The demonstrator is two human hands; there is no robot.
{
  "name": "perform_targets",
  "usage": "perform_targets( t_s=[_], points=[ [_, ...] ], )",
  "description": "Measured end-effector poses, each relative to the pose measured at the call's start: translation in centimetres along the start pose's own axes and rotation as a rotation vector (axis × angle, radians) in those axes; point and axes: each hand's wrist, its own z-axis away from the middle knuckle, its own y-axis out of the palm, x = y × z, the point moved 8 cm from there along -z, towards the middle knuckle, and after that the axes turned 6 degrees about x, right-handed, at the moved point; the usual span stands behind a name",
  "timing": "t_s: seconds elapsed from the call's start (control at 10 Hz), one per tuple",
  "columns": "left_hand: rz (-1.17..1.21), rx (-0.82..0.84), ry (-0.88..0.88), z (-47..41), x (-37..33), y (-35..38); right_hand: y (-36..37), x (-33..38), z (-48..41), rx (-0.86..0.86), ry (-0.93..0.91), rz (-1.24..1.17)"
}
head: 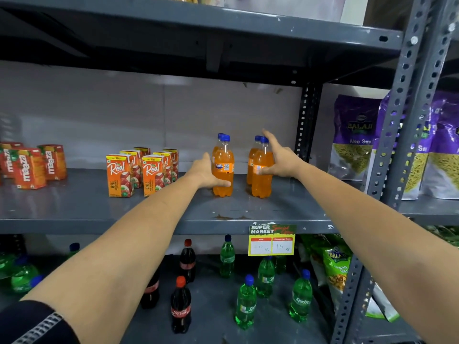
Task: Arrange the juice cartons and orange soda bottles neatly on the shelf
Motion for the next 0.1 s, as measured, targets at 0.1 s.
perform_targets(
  t_s=[0.1],
  points=[
    [-0.077, -0.040, -0.031, 0.86, 0.09, -1.78, -0.59, 0.12, 0.70, -0.046, 0.027, 0.053]
  ],
)
